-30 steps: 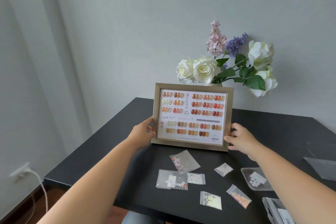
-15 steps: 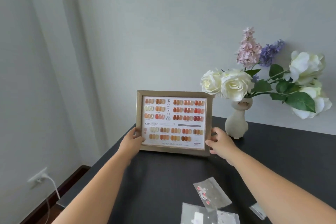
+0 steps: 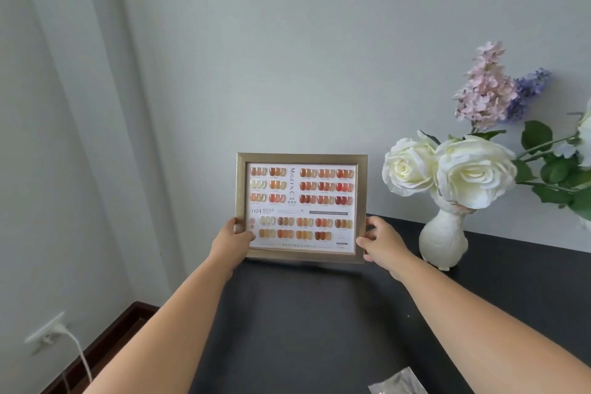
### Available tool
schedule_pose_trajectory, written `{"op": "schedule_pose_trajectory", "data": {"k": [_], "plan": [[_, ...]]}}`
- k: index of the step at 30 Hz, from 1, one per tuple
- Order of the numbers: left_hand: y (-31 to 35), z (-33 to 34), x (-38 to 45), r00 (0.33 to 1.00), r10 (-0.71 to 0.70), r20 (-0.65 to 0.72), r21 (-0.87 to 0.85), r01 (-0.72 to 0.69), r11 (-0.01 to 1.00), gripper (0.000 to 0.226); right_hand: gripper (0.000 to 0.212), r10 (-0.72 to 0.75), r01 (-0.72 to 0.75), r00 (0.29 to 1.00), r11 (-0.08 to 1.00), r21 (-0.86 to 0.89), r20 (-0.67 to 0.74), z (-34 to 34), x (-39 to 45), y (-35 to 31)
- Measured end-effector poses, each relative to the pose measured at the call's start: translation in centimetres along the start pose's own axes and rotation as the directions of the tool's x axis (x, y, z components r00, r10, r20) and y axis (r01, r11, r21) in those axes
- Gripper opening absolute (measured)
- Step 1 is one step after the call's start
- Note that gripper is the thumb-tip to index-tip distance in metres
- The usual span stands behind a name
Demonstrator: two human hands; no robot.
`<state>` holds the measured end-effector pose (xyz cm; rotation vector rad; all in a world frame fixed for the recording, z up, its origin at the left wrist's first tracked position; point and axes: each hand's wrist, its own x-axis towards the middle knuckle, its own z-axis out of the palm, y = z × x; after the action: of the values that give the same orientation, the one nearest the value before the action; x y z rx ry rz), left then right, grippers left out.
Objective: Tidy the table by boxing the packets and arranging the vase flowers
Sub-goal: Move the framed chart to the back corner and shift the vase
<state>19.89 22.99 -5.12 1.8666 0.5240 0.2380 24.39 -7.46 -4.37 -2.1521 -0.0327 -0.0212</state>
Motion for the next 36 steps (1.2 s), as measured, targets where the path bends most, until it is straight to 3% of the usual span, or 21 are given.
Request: {"op": "schedule_pose_trajectory", "data": {"k": [15, 21, 29, 36], "plan": [[5.9, 7.4, 8.7, 0.987, 0.096, 0.127, 0.073, -0.106, 0.992, 0.055, 0.050, 0.119, -0.118, 0.977, 0.993, 0.015, -0.177, -2.4, 8.7, 2.6], [4.7, 8.4, 9.5, 0.980, 0.058, 0.189, 0.013, -0.061, 0.998, 0.060, 0.050, 0.137, -0.135, 0.974, 0.991, 0.022, -0.181, -2.2, 9.8, 4.2], [3.7, 9.0, 9.3, 0.982, 0.063, 0.176, -0.024, -0.060, 0.998, 0.061, 0.053, 0.136, -0.131, 0.977, 0.990, 0.041, -0.164, -2.4, 9.6, 5.0], [3.6, 9.1, 8.9, 0.974, 0.081, 0.214, 0.061, -0.096, 0.994, 0.062, 0.045, 0.140, -0.134, 0.977, 0.990, 0.048, -0.163, -2.6, 8.7, 5.4]]}}
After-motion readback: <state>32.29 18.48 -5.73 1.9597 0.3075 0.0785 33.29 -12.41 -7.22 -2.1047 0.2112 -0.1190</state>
